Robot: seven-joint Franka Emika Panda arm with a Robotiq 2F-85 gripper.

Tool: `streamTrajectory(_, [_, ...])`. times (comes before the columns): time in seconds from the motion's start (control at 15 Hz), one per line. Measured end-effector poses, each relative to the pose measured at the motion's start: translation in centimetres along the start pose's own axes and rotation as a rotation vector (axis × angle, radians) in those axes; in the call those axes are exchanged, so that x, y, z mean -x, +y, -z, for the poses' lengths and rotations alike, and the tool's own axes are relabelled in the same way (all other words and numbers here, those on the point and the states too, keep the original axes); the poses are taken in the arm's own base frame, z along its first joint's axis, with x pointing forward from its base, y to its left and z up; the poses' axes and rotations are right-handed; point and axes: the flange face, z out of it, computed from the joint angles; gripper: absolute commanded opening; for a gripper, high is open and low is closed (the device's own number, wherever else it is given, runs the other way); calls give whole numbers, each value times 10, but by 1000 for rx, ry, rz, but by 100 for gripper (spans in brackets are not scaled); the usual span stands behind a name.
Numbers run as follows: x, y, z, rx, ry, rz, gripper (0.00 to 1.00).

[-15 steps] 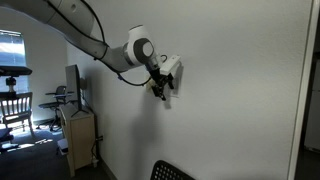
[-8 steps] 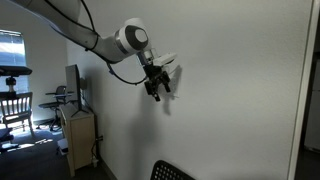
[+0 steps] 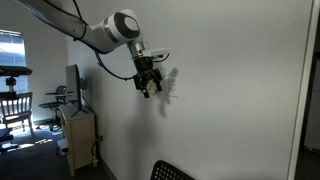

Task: Flip the light switch at the right

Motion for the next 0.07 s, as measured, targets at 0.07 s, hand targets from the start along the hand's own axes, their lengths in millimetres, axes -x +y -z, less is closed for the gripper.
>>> streamTrajectory(0.07, [-1,0,0,0,0,0,100])
